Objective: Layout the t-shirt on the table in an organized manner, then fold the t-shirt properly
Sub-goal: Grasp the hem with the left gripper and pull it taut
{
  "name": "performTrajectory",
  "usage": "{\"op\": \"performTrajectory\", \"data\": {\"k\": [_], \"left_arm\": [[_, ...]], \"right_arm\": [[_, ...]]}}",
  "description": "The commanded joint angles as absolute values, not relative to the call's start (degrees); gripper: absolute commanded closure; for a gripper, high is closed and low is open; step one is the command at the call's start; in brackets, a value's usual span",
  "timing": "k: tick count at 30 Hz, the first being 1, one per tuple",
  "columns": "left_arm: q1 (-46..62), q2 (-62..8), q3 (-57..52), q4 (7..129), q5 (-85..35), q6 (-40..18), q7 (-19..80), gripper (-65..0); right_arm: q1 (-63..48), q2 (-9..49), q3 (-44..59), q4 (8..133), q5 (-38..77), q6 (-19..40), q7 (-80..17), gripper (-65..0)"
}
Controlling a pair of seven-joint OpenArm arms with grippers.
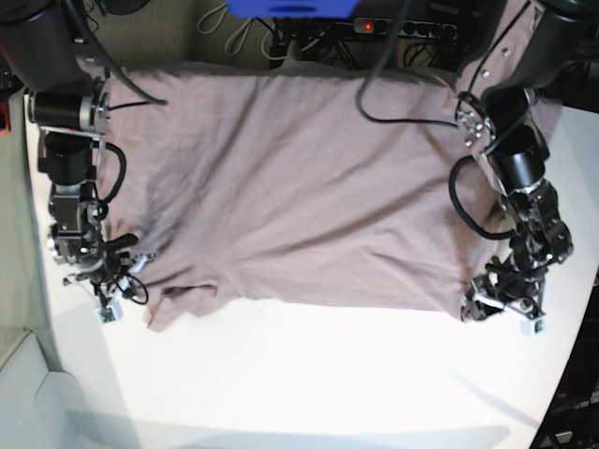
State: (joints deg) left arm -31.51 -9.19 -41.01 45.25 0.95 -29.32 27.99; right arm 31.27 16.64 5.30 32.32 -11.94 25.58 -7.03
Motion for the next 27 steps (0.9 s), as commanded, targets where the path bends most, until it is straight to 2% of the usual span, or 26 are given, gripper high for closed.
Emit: {"op": "performTrajectory", "data": {"k": [1,8,14,17,21,22,27], "left_arm": [[-34.33,-9.8,-40.04,44.97,0.13,-29.05,25.01,-27.1],[-36.18,-10.51,-36.09,33.71,0.13,-28.97,17.19,-26.8],[-36.26,-10.51,-36.09,30.37,0.31,-28.97,13.49,-26.3],[-36.26,-10.59,-36.09,30.46,0.31,-28.97,13.49,-19.4],[-36.26,-12.09,-36.09,30.46,0.31,-28.97,13.41,-2.1],[-36.26,-12.18,-36.09,30.46,0.31,-28.97,13.14,0.0],[-36.26,-14.29,-36.35,30.37,0.04,-28.97,13.14,-0.1]], "right_arm": [[30.99,16.84,5.14,32.22,-13.41,26.07,-10.24,0.0],[30.73,16.22,5.14,32.22,-13.41,26.15,-10.15,0.0],[30.73,16.4,5.05,32.22,-13.41,26.15,-10.15,0.0],[30.73,16.4,5.05,32.22,-13.41,26.15,-10.15,0.0],[30.73,16.48,5.05,32.22,-13.49,26.15,-10.07,0.0],[30.73,16.48,5.05,32.22,-13.49,26.15,-10.07,0.0],[30.73,16.66,5.05,32.22,-13.49,26.15,-10.07,0.0]]}}
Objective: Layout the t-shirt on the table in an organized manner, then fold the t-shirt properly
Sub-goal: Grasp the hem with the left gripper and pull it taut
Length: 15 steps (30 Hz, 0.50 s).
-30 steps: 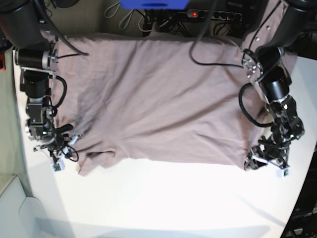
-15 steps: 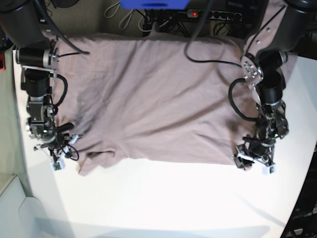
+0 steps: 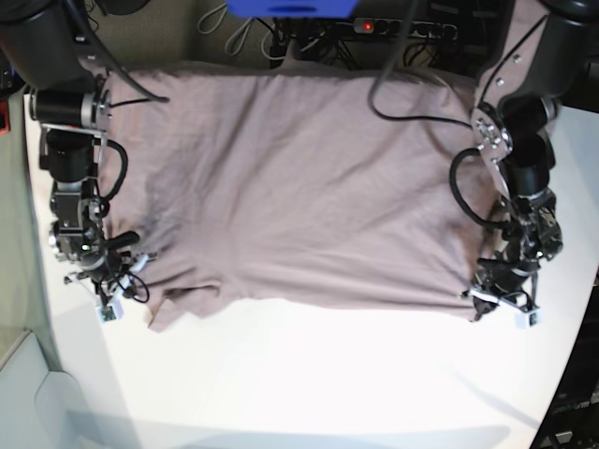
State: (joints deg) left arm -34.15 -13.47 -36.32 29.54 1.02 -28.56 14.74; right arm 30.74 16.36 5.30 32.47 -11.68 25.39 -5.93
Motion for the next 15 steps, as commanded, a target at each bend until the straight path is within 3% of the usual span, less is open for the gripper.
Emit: {"op": "performTrajectory", "data": {"k": [1,15], "left_arm": [[-36.26,-14.81,-36.44,30.37,0.04,-28.97,13.14,-0.1],[-39.34,-19.47,-36.09,30.99,0.22,-28.97,13.49,-0.1]], "right_arm": [[30.73,17.01,5.05,32.22,-13.49,26.15,-10.07,0.0],[30.73,17.19,5.05,32.13,-13.49,26.15,-10.07,0.0]]}}
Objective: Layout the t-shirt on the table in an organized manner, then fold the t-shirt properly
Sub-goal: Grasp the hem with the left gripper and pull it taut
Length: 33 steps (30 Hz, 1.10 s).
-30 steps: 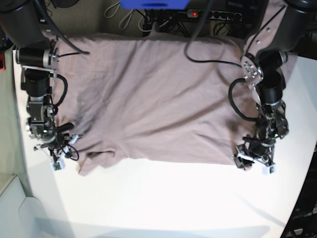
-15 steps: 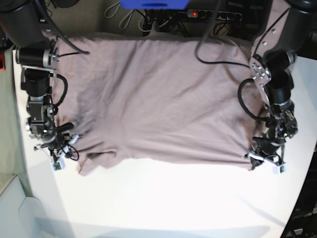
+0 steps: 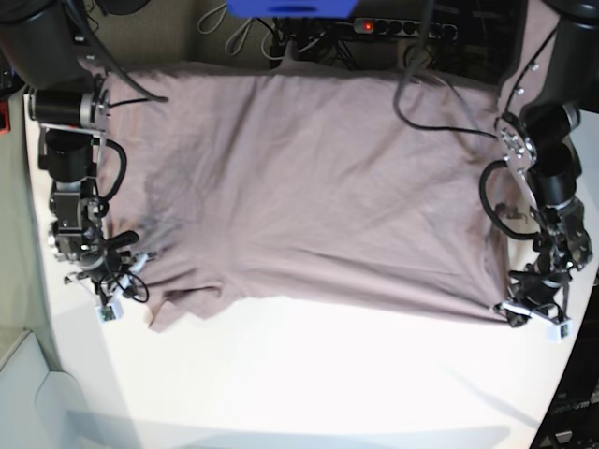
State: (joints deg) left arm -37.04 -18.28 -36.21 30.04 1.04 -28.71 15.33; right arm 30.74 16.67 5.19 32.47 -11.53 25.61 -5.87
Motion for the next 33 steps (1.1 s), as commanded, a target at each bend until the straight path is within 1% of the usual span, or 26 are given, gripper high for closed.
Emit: {"op": "performTrajectory", "data": {"k": [1,7,11,13,17,22,26,33], "left_arm": [[-39.43,-19.74,-36.09,30.99,0.31,-28.97,13.41,-0.1],[-39.52,-19.91,-36.09,30.55,0.31,-28.97,13.23,-0.5],[-41.19,-20.26,-36.0,30.55,0.4,-28.97,13.14,-6.3],[-42.95,-20.88,-36.0,30.46,0.48,-28.97,13.49,-8.1],[-44.97,-21.14,-36.0,30.46,0.48,-28.97,13.67,-8.3],[-44.53,-20.97,-36.0,30.46,0.48,-28.97,14.29,-8.5],[-40.75,-20.0,-36.26,31.08,-0.04,-29.58,20.26,-8.4],[-34.95,-15.69,-36.26,31.16,-0.04,-29.58,20.62,-8.3]], "right_arm": [[30.73,17.19,5.05,32.13,-13.49,26.15,-10.07,0.0],[30.64,17.27,5.14,32.04,-13.58,26.15,-10.07,0.0],[29.85,17.27,5.14,32.13,-13.58,26.15,-10.07,0.0],[29.67,17.27,5.05,32.31,-13.58,26.15,-10.07,0.0],[29.49,17.19,5.14,32.31,-13.58,26.15,-10.15,0.0],[29.49,17.19,5.23,32.31,-13.58,26.15,-10.15,0.0],[29.49,17.19,5.23,32.31,-13.58,26.15,-10.15,0.0],[29.49,17.01,5.32,32.31,-13.41,26.15,-10.15,0.0]]}}
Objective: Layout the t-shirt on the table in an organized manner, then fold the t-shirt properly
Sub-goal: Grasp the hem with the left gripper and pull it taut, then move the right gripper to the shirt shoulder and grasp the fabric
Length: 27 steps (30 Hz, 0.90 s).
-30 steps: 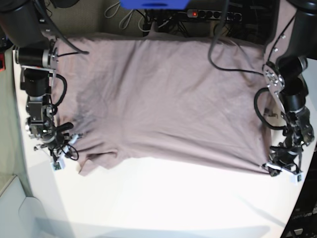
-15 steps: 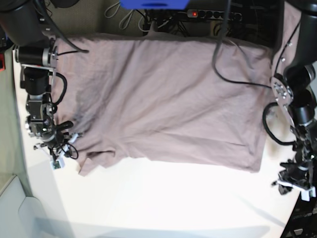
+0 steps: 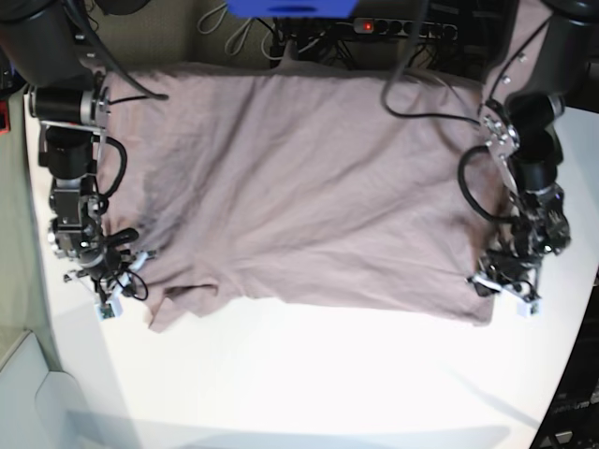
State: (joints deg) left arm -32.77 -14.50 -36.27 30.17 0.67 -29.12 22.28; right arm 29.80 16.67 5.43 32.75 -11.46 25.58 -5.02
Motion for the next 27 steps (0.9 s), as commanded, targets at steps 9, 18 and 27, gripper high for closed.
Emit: {"op": "performTrajectory", "data": {"k": [9,18,27], "left_arm": [[-35.03,-14.73,-36.0,26.07,0.48,-28.88,11.38,-8.4],[-37.93,-16.92,-36.26,15.96,7.6,-28.88,0.84,-8.4],[-38.29,-18.59,-36.26,24.57,2.68,-28.97,5.85,-8.4]], "right_arm": [[29.49,16.92,5.32,32.31,-13.41,26.24,-10.24,0.0],[25.36,17.27,6.81,44.7,-13.32,26.33,-11.91,0.0],[16.75,12.53,16.13,71.69,-13.32,37.41,-18.33,0.0]]}}
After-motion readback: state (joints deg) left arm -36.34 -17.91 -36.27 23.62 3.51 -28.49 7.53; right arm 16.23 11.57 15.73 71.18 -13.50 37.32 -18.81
